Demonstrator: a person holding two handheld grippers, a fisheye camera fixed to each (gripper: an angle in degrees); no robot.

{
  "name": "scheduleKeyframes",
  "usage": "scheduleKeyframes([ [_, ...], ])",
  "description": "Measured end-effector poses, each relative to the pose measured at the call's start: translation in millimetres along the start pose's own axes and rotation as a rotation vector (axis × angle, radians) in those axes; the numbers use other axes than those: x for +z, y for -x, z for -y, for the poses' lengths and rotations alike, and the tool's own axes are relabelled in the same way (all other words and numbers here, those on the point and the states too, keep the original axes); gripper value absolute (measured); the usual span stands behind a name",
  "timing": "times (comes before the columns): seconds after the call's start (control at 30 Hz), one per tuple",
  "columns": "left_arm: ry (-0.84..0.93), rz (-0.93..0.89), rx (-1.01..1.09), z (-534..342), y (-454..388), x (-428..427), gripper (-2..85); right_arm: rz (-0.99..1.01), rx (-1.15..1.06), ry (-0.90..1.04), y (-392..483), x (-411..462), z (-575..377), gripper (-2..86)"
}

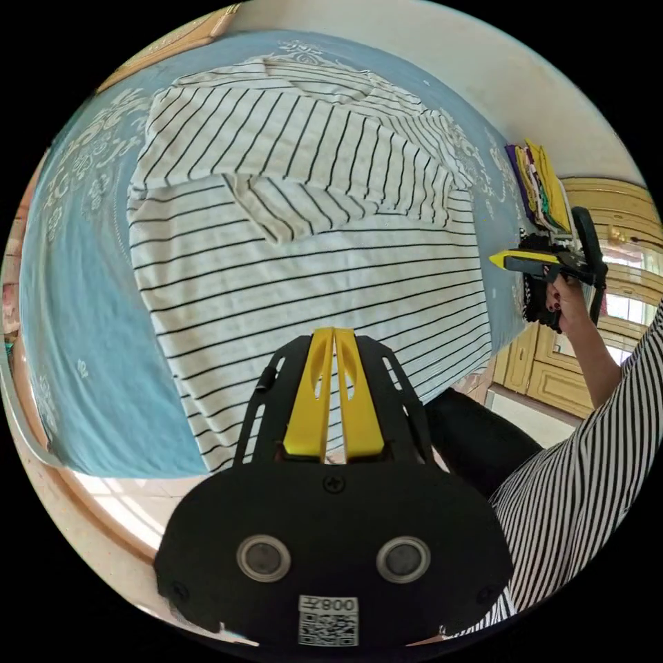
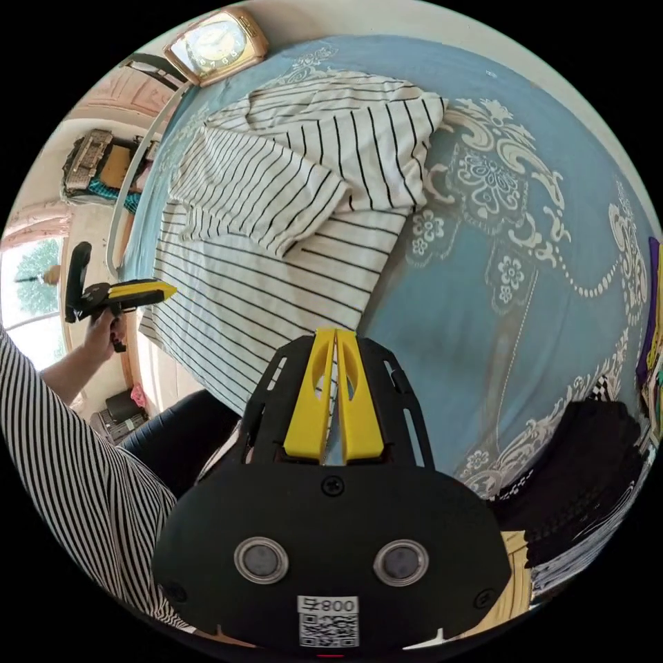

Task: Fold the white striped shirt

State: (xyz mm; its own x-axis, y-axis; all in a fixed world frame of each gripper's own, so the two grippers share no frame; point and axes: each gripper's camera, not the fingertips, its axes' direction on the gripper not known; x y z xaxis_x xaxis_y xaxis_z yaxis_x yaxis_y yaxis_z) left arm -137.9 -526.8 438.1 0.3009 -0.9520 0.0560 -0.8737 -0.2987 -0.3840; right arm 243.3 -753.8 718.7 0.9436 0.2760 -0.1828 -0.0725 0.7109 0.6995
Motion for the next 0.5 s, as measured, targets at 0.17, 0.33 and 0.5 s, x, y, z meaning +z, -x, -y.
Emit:
scheduleKeyframes([
  [0.17, 0.046, 0.013, -0.037, -35, 11, 19, 0.2, -0.021, -0.061, 0.233, 23, 58, -32, 0.1],
  [0.33, 0.061, 0.018, -0.006, -54, 7, 18, 0.3, -0.075, -0.085, 0.203, 35, 57, -44, 0.2],
  [0.5, -0.004, 0.124, 0.038, -86, -7, 17, 0.3, -0.056, -0.073, 0.123, 33, 54, -72, 0.1],
])
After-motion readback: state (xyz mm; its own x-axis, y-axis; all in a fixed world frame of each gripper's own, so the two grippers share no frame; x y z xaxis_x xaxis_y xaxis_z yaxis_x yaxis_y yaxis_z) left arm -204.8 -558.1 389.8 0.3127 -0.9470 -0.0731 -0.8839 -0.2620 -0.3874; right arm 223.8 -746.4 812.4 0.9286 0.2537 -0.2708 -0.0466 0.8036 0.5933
